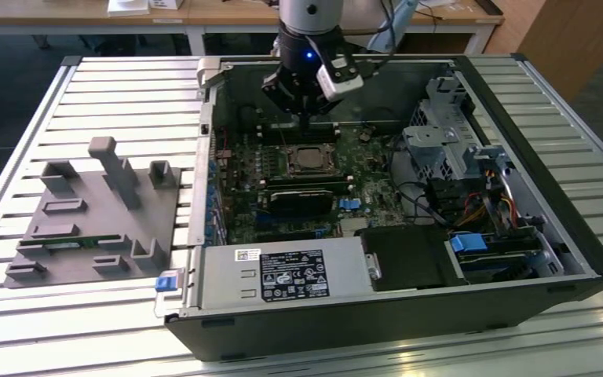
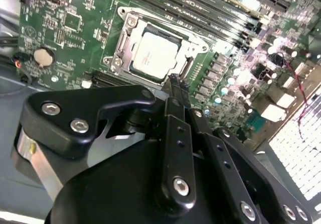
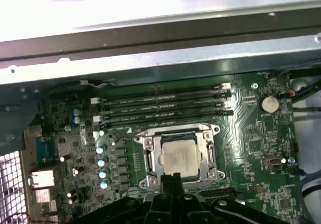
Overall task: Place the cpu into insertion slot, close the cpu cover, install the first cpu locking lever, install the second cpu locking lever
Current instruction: 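Install the first cpu locking lever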
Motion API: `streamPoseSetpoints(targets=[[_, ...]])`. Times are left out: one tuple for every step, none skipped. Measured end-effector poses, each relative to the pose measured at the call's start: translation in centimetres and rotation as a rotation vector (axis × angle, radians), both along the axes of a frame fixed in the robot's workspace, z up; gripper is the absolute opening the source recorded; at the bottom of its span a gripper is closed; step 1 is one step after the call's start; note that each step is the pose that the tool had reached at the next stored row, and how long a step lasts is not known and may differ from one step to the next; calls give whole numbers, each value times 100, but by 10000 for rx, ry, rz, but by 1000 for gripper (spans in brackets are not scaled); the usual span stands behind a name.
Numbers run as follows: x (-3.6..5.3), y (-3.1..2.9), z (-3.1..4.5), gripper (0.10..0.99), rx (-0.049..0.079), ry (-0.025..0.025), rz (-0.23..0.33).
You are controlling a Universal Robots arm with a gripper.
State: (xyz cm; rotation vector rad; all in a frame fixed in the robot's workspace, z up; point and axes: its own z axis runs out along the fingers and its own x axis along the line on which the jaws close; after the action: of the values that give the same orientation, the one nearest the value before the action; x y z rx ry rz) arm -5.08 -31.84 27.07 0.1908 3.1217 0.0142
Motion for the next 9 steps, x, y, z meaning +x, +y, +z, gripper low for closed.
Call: streamPoseSetpoints(targets=[[0, 3, 0, 106, 0, 0, 117], [-6, 5, -1, 106, 0, 1, 180], [-20, 6, -3, 106, 0, -1, 197], [-42, 7, -4, 106, 0, -4, 203], [-60, 7, -4, 106, 0, -8, 210], [-81, 7, -4, 106, -1, -12, 215], [-105, 7, -7, 106, 0, -21, 218], [-126, 8, -12, 106, 1, -32, 225], [-144, 8, -18, 106, 1, -42, 235]])
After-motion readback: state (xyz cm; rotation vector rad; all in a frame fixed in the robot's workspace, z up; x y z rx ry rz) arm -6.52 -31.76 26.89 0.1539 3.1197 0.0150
